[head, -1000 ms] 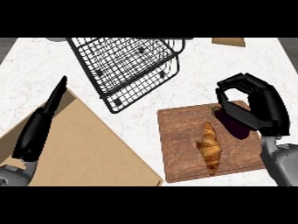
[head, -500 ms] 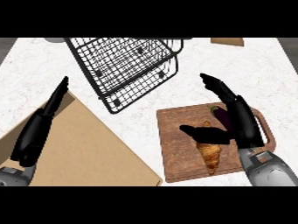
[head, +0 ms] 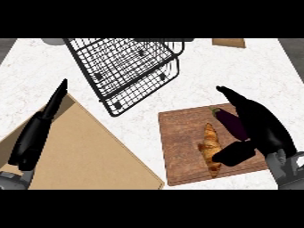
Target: Pick the croissant from the cutting board and place it in the tiered basket
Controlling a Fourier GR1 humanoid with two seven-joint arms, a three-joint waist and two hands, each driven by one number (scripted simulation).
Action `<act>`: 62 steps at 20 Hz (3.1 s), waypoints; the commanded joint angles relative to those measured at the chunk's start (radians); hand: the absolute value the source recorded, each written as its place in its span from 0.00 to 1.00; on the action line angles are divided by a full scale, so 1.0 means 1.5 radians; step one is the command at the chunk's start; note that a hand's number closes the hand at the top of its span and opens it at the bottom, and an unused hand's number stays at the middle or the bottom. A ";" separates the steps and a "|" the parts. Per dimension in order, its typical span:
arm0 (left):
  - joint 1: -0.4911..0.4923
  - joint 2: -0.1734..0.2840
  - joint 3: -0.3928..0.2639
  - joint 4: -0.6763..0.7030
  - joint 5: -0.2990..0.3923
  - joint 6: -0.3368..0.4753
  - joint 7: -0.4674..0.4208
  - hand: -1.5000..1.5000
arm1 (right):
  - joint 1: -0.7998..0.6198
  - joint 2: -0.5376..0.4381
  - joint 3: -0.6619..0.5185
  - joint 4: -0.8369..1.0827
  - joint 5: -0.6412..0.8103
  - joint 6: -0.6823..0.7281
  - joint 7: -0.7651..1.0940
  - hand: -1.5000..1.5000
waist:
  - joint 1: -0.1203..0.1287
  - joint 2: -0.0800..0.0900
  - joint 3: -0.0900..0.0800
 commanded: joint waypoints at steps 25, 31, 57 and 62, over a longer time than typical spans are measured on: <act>-0.004 -0.006 0.037 0.007 0.006 -0.039 -0.012 0.50 | -0.101 0.211 0.129 0.142 0.200 0.172 0.405 0.00 | 0.004 0.007 0.004; 0.013 -0.017 0.022 -0.001 -0.020 -0.030 -0.008 0.50 | -0.072 0.258 0.134 0.173 0.221 0.203 0.405 0.00 | 0.009 0.008 0.005; -0.011 -0.035 0.066 -0.011 -0.025 -0.073 0.020 0.50 | 0.080 0.238 0.024 0.142 0.385 0.206 0.297 0.00 | 0.011 0.011 0.006; -0.030 -0.056 0.068 0.011 -0.043 -0.077 0.020 0.50 | 0.134 0.270 0.030 0.159 0.449 0.155 0.257 0.00 | 0.008 0.012 0.006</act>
